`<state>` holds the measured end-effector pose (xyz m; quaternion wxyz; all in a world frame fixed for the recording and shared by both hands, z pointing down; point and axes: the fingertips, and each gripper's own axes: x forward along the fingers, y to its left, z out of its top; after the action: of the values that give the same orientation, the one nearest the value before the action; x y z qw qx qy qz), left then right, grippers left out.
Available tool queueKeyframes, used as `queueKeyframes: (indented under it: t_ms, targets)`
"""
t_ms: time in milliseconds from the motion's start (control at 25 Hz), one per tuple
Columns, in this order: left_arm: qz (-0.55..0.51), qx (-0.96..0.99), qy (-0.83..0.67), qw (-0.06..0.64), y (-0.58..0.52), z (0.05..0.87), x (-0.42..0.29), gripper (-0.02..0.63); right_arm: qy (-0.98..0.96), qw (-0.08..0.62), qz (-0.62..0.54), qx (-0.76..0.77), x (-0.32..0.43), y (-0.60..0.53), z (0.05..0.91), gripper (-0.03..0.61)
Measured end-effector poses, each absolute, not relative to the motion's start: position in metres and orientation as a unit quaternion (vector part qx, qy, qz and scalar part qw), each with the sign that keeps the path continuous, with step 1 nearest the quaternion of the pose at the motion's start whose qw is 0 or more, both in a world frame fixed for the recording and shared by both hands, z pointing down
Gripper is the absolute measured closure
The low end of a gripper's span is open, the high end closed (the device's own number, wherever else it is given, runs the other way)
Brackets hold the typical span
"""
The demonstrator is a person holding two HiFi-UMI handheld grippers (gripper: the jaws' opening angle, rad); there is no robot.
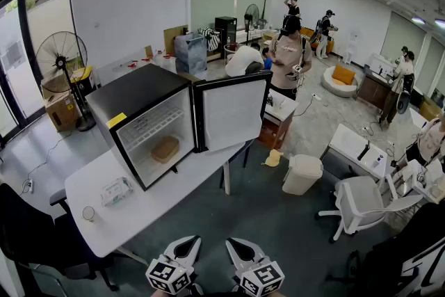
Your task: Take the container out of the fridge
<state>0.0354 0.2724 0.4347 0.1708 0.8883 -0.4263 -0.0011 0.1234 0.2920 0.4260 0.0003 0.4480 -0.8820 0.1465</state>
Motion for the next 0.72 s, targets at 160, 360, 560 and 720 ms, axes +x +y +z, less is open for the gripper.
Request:
queueKeyframes:
  t_ms: [160,360,560,720]
  targets:
    - [-0.009,0.887,-0.432,0.164,0.278,0.433,0.028,0.611,-0.883,0.006,0.141,0.448,0.119,0.298,0.425,0.574]
    - [-0.024,0.893,-0.434,0.114,0.264,0.402,0.019,0.611,-0.887,-0.007,0.101,0.451,0.111,0.284,0.403,0.574]
    - [-0.018,0.896,-0.432,0.106,0.261,0.386,0.003,0.611,-0.884,-0.002,0.099,0.457,0.095,0.278,0.386,0.574]
    - [-0.022,0.899,-0.425,0.108,0.264,0.387,-0.011,0.611,-0.882,0.009,0.089,0.463,0.077,0.282,0.385,0.574]
